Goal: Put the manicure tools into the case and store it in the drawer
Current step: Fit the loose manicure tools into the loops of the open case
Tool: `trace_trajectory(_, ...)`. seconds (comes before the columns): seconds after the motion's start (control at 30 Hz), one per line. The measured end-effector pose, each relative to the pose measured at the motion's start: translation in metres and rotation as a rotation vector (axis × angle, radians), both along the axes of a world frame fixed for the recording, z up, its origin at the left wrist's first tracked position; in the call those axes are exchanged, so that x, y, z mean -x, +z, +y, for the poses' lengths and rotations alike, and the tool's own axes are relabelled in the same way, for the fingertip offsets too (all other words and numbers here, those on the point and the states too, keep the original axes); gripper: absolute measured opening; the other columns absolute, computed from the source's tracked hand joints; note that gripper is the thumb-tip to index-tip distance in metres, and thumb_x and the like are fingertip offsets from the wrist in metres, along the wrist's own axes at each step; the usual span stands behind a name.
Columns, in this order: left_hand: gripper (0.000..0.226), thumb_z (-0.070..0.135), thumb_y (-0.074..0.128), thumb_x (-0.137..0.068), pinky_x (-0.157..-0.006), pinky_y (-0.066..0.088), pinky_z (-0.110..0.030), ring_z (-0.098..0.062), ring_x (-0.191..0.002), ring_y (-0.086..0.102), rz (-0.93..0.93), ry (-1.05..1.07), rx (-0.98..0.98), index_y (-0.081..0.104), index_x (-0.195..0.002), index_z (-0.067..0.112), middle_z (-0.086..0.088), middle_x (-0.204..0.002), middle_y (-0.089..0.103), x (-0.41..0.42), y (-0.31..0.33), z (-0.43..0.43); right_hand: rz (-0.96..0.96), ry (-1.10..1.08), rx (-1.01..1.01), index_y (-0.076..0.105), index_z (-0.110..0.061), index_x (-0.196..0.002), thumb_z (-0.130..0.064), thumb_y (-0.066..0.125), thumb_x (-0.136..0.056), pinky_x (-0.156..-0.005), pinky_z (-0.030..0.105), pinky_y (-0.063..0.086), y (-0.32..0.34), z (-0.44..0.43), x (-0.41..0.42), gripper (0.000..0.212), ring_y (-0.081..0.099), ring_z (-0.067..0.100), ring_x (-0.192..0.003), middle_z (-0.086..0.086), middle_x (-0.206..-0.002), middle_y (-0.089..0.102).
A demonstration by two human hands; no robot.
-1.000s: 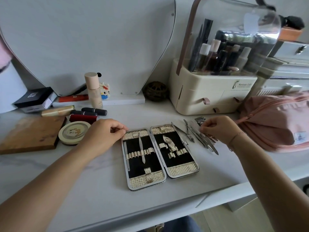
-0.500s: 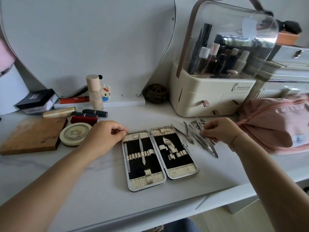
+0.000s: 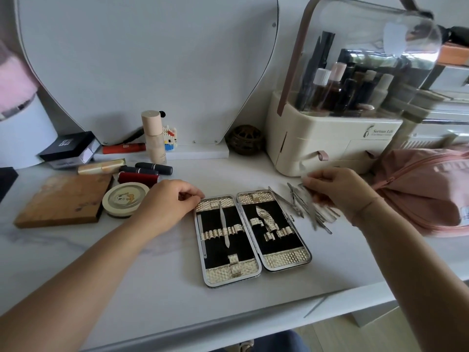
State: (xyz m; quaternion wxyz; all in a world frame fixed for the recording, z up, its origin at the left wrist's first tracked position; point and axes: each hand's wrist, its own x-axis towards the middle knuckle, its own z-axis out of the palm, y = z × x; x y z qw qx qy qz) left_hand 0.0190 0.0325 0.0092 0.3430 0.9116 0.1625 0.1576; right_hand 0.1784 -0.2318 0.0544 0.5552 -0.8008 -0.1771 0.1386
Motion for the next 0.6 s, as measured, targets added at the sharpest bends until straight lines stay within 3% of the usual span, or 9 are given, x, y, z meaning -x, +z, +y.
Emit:
trace_trajectory(0.13,0.013,0.018,0.064,-0.085,-0.071,0.041,-0.013,-0.004,-0.087,0.061,0.000,-0.011,0.000,0.073,-0.089,0.027,0.011,-0.089,0.070,0.000,0.002,0.000,0.203,0.274,-0.043,0.062,-0.002,-0.086,-0.005,0.057,-0.088,-0.040,0.013,0.044,0.004,0.051,0.025,0.007,0.058,0.006,-0.044,0.005,-0.059,0.063)
trace_trajectory(0.3,0.012,0.021,0.064,-0.086,-0.069,0.038,-0.008,0.002,-0.085,0.058,0.014,-0.006,0.001,0.073,-0.090,0.028,0.012,-0.091,0.070,0.001,0.002,-0.001,0.310,0.323,0.004,0.059,-0.005,-0.079,-0.005,0.058,-0.088,-0.037,0.015,0.046,-0.003,0.098,0.022,0.010,0.061,0.007,-0.043,0.003,-0.053,0.062)
trace_trajectory(0.5,0.013,0.020,0.063,-0.086,-0.068,0.036,-0.006,0.002,-0.083,0.057,0.016,-0.014,-0.005,0.073,-0.091,0.028,0.013,-0.092,0.069,0.001,0.004,-0.001,0.344,0.317,0.087,0.057,-0.003,-0.074,-0.002,0.059,-0.087,-0.033,0.015,0.042,-0.008,0.115,0.007,0.013,0.059,0.008,-0.038,0.004,-0.046,0.062)
trace_trajectory(0.6,0.013,0.020,0.062,-0.086,-0.067,0.034,-0.005,0.003,-0.082,0.056,0.022,-0.021,-0.013,0.073,-0.091,0.027,0.013,-0.093,0.068,0.001,0.003,-0.001,0.246,0.364,0.251,0.061,-0.001,-0.073,-0.006,0.063,-0.084,-0.031,0.013,0.032,-0.007,0.119,0.003,0.013,0.045,0.007,-0.032,0.003,-0.047,0.058)
